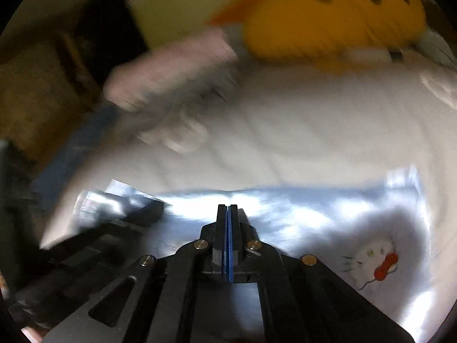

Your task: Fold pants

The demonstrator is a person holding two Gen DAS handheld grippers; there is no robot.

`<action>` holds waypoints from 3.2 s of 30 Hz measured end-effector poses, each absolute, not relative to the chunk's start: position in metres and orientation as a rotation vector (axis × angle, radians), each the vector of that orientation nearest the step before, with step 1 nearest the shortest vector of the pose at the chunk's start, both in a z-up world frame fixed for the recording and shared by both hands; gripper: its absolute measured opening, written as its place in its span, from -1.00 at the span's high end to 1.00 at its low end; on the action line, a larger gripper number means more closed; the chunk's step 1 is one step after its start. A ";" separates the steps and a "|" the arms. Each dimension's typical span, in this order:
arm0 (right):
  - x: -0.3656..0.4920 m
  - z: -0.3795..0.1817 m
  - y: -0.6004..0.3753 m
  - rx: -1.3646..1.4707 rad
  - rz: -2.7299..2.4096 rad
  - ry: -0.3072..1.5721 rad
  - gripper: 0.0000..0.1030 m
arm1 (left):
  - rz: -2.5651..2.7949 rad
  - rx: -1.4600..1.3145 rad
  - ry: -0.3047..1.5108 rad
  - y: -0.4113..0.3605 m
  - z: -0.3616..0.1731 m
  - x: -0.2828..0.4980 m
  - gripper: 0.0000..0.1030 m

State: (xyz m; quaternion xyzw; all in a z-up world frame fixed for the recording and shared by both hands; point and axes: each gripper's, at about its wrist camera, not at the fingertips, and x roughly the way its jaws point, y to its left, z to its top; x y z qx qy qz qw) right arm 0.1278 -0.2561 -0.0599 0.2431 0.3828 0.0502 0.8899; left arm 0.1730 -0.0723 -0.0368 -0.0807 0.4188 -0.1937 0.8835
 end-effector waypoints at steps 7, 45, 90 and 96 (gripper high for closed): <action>0.119 -0.062 -0.290 0.581 0.006 0.747 1.00 | -0.301 -0.230 0.871 -0.023 -0.037 0.193 0.95; -0.005 0.053 -0.346 0.265 -0.115 0.555 0.95 | -0.272 -0.105 0.534 0.033 0.062 0.072 0.12; 0.031 -0.050 -0.233 0.325 0.147 0.776 1.00 | -0.396 -0.036 0.764 -0.038 -0.030 0.079 0.83; 0.026 -0.040 -0.252 0.268 -0.001 0.770 1.00 | -0.320 -0.116 0.811 -0.017 -0.037 0.090 0.95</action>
